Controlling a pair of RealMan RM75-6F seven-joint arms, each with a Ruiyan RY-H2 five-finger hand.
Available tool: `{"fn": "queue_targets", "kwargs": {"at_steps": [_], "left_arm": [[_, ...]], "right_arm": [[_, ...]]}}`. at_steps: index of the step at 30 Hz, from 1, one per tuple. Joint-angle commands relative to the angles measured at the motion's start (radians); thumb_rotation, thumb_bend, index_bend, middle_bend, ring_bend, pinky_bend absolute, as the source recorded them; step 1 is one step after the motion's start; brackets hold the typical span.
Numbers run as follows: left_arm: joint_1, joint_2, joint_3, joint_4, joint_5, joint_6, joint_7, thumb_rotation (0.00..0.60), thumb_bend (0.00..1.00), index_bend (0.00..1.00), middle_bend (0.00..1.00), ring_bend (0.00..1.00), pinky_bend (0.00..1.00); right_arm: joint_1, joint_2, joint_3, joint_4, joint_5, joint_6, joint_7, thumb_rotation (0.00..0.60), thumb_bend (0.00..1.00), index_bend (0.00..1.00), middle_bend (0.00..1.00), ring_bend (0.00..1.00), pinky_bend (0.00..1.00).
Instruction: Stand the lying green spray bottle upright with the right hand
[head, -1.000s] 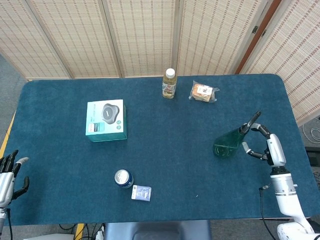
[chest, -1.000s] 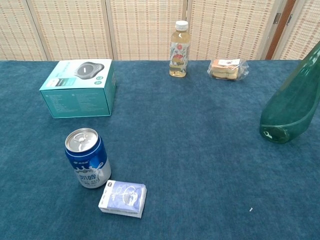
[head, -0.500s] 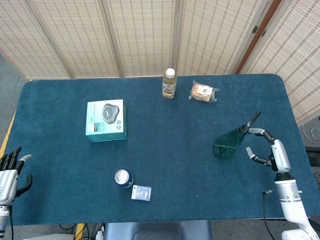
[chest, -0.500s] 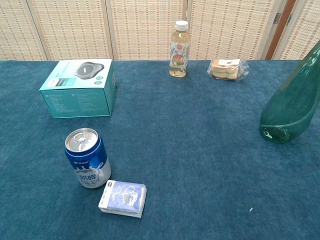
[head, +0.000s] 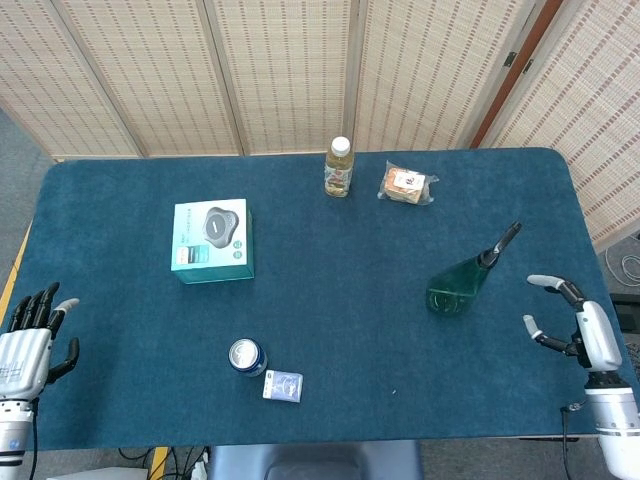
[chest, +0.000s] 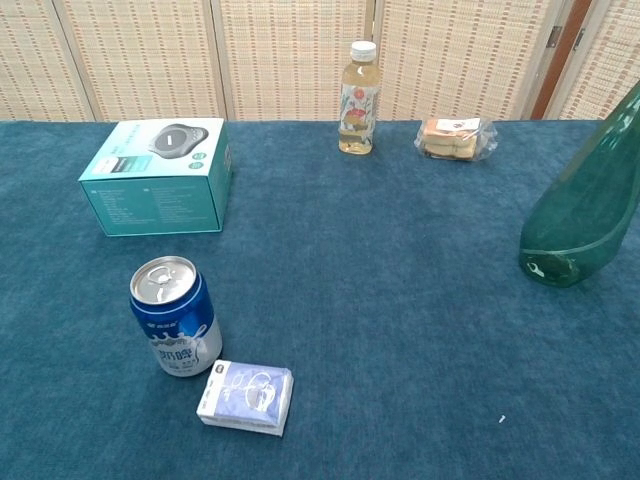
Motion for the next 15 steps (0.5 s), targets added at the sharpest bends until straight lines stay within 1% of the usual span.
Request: {"fn": "queue_targets", "kwargs": {"at_steps": [1,6,11,14,15], "left_arm": [[-0.003,0.003,0.001,-0.005,0.0,-0.006,-0.006,0.6,0.51,0.18,0.0,0.0,0.0],[-0.009,0.0,0.003,-0.01,0.0,-0.01,0.003,0.6,0.51,0.18,0.0,0.0,0.0],[-0.012,-0.012,0.007,-0.007,-0.001,-0.011,0.015,0.6,0.51,0.18,0.0,0.0,0.0],[-0.009,-0.02,0.012,-0.004,0.0,-0.006,0.018,0.6,0.51,0.18,0.0,0.0,0.0],[-0.008,-0.021,0.013,-0.003,0.001,-0.003,0.019,0.6,0.51,0.18,0.0,0.0,0.0]], "right_arm": [[-0.04,0.061,-0.037,-0.026,0.006,0.004,-0.145,0.6,0.27,0.32,0.33,0.21,0.28],[-0.092,0.134,-0.072,-0.1,0.005,0.051,-0.419,0.6,0.27,0.32,0.32,0.21,0.28],[-0.125,0.167,-0.091,-0.144,0.002,0.088,-0.662,0.6,0.27,0.32,0.32,0.2,0.28],[-0.138,0.166,-0.093,-0.146,0.011,0.1,-0.756,0.6,0.28,0.32,0.32,0.2,0.28],[-0.141,0.165,-0.093,-0.144,0.012,0.101,-0.77,0.6,0.28,0.32,0.32,0.2,0.28]]}}
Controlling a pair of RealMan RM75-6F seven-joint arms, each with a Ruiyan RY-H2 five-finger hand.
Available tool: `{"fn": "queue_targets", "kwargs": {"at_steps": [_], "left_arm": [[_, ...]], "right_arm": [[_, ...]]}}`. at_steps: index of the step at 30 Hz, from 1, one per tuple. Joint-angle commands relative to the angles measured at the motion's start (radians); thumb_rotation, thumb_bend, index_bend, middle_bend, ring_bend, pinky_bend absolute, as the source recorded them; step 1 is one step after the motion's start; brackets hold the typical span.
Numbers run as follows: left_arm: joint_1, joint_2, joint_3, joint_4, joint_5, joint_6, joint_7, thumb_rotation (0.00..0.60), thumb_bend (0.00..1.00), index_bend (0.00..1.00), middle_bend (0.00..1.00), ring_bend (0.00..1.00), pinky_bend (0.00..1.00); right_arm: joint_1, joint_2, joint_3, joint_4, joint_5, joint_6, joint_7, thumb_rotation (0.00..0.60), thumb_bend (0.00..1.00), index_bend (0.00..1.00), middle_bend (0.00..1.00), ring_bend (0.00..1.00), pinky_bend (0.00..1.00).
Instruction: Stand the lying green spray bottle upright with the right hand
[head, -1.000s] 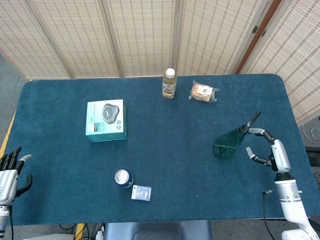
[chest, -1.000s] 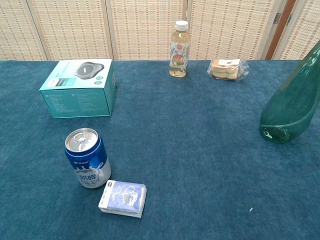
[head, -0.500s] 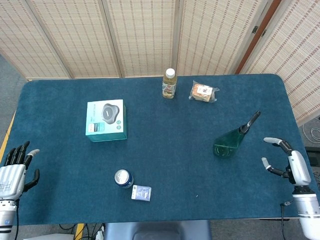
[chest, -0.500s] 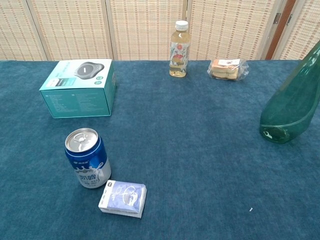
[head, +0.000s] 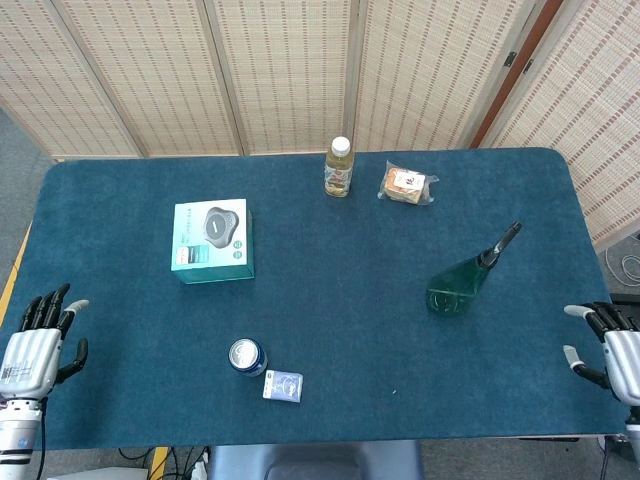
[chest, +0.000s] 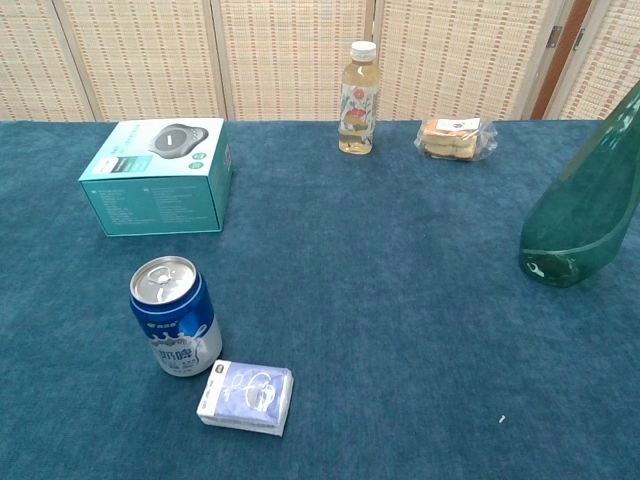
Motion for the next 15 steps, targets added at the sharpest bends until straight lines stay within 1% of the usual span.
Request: {"fn": "queue_targets", "kwargs": {"at_steps": [1,6,15], "left_arm": [[0.004,-0.004,0.004,0.003,0.002,0.006,0.003,0.6,0.51,0.18,0.0,0.0,0.0],[0.016,-0.009,0.016,-0.009,0.01,0.024,0.015,0.6,0.51,0.18,0.0,0.0,0.0],[0.031,-0.02,0.042,-0.047,0.051,0.057,0.079,0.6,0.51,0.18,0.0,0.0,0.0]], "right_arm": [[-0.038,0.023,-0.018,-0.025,0.009,0.032,-0.13,0.6,0.28,0.32,0.32,0.2,0.28],[-0.053,0.018,-0.015,-0.005,-0.004,0.051,-0.106,0.6,0.28,0.32,0.32,0.2,0.28],[-0.079,-0.001,-0.018,0.048,-0.029,0.077,-0.051,0.6,0.28,0.32,0.32,0.2,0.28]]}}
